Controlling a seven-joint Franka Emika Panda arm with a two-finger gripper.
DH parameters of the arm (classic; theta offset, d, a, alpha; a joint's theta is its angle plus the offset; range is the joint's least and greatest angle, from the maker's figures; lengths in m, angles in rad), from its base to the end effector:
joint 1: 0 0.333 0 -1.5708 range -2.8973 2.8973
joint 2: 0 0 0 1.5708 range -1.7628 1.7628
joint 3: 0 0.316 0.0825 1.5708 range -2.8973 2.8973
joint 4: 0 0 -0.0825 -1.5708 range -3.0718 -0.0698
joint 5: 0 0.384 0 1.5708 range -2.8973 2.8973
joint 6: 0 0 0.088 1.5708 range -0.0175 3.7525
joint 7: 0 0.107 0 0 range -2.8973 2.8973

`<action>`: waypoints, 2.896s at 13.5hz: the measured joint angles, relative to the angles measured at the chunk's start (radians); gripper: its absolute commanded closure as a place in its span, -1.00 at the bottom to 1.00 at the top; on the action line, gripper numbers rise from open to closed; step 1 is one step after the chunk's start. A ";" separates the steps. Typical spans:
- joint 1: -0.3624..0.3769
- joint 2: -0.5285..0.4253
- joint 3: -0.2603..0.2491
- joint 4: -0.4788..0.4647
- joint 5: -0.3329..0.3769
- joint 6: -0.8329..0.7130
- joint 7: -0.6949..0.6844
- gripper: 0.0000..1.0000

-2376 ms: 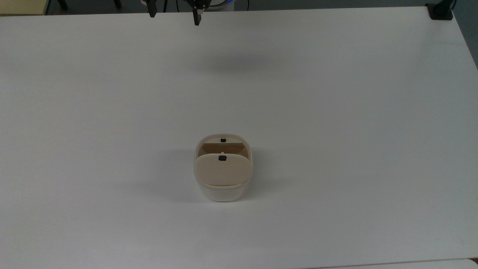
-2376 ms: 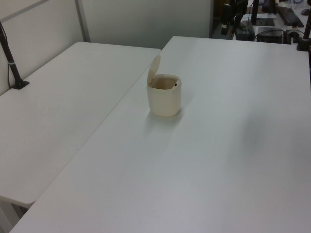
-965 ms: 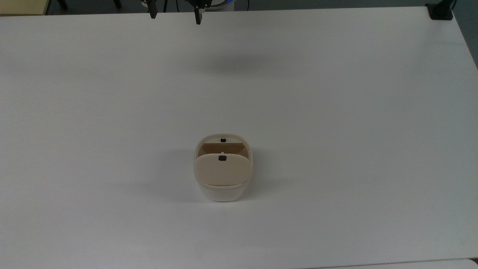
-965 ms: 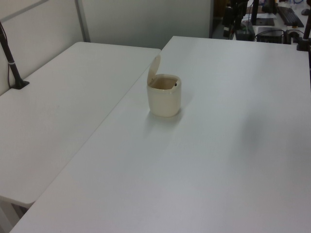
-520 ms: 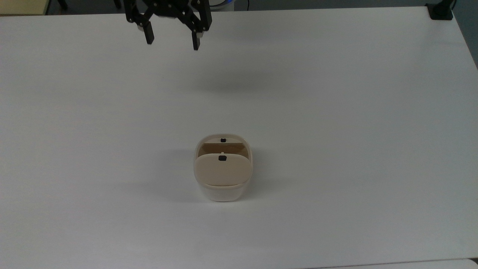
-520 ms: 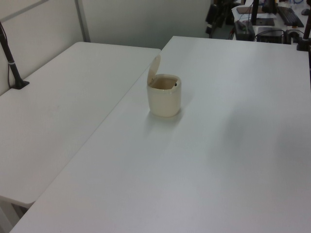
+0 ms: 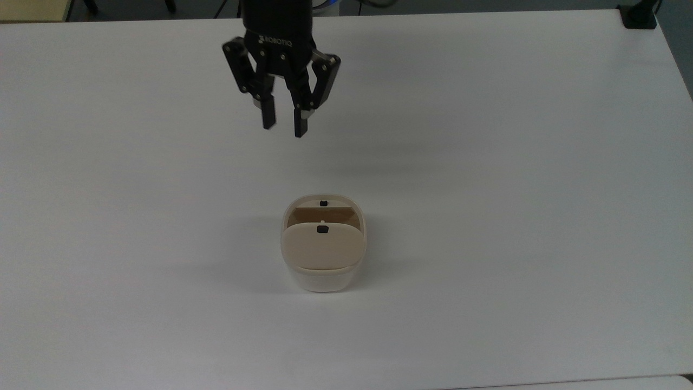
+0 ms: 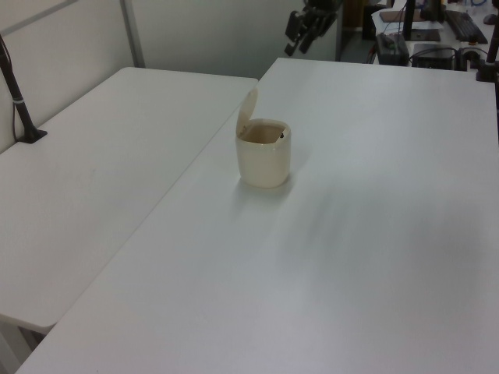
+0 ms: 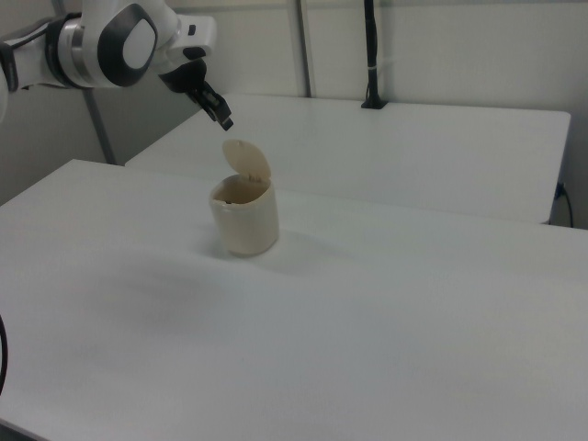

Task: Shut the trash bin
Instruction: 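Move the gripper down toward the open lid of the cream bin, then push the upright lid down onto the bin opening with the gripper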

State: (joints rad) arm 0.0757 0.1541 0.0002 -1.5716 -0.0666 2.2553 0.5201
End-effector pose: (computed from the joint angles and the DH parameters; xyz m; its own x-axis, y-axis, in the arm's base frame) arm 0.6504 0.0476 0.6070 0.7865 -0.4009 0.4698 -0.3514 -0.9160 -0.1933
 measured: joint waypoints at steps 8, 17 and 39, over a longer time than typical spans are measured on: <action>0.047 0.178 -0.003 0.215 -0.135 0.035 0.442 1.00; 0.105 0.290 -0.043 0.261 -0.196 0.083 0.876 1.00; 0.114 0.311 -0.026 0.156 -0.329 0.152 0.881 1.00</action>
State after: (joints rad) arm 0.1902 0.4653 -0.0256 -1.4157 -0.3954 2.4077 1.4015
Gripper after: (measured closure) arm 0.991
